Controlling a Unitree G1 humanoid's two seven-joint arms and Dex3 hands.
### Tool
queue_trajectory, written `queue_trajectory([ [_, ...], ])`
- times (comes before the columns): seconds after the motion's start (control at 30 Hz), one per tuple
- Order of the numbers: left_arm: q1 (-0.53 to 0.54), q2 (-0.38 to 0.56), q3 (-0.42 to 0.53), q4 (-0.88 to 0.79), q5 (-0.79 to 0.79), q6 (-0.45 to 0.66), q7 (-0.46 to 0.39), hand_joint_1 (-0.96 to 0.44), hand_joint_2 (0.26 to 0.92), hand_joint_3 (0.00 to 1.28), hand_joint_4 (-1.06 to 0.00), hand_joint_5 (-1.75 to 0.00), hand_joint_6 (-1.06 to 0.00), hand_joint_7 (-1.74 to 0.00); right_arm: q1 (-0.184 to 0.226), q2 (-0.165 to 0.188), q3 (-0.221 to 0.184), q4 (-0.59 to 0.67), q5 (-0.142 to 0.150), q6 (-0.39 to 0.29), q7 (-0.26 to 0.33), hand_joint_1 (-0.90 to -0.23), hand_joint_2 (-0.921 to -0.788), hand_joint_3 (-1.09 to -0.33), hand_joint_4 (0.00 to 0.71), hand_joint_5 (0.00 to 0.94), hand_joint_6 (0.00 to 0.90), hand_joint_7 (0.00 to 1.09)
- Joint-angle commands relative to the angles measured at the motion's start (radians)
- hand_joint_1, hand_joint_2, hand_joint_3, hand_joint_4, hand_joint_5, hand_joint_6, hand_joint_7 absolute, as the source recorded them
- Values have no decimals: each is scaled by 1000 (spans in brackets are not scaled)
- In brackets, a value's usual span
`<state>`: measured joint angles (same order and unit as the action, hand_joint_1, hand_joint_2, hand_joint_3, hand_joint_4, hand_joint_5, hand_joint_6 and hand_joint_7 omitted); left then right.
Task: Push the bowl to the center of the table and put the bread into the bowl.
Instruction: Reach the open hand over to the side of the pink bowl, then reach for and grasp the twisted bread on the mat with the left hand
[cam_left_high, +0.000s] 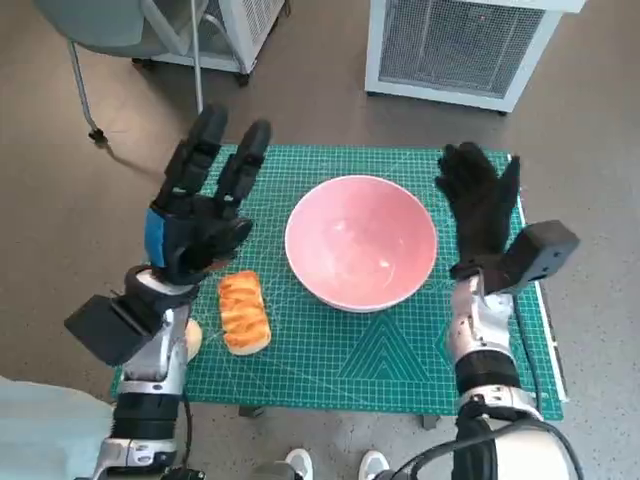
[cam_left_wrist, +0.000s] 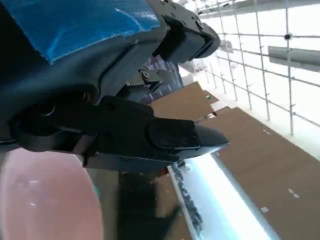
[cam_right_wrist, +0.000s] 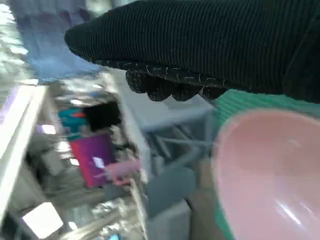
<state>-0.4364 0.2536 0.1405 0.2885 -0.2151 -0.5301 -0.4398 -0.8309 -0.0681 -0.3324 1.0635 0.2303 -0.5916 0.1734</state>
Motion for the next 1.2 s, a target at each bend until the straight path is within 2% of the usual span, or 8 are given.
queue_trajectory([
  [0.03,9,112,44,6,3,-60,-57,-310,921,181,-259,0,-298,0,100,9,37,-178,-31,-64,-14,-405,-921,-688,324,3,140,427],
  [0.1,6,168,53,25,21,-87,-86,-313,921,189,-253,0,-290,0,138,11,59,-278,-39,-78,-8,-403,-921,-688,328,5,143,433],
  [0.3,-14,320,46,88,85,-184,-169,-331,921,221,-241,-2,-299,-8,250,4,130,-579,-74,-92,9,-415,-921,-681,347,10,67,591],
  [0.5,-22,437,7,101,142,-232,-243,-324,921,223,-274,-16,-339,-24,324,-17,179,-776,-92,-85,26,-433,-921,-673,357,13,11,707],
  [0.7,-41,542,-52,120,207,-302,-323,-238,921,188,-284,-14,-392,-43,363,-30,202,-887,-95,-38,18,-441,-921,-661,359,15,0,758],
  [0.87,-71,611,-99,131,330,-410,-326,-154,921,180,-253,-3,-425,-52,385,-26,215,-950,-84,7,12,-461,-921,-635,356,13,-1,770],
  [0.97,-99,644,-123,146,466,-503,-284,-127,920,150,-206,-1,-423,-45,388,-26,218,-964,-74,22,15,-466,-921,-632,355,13,-1,780],
  [1.2,-153,663,-169,169,770,-645,-146,-66,910,67,-41,0,-227,-3,388,-24,222,-970,-67,34,17,-468,-921,-629,354,13,-1,793],
])
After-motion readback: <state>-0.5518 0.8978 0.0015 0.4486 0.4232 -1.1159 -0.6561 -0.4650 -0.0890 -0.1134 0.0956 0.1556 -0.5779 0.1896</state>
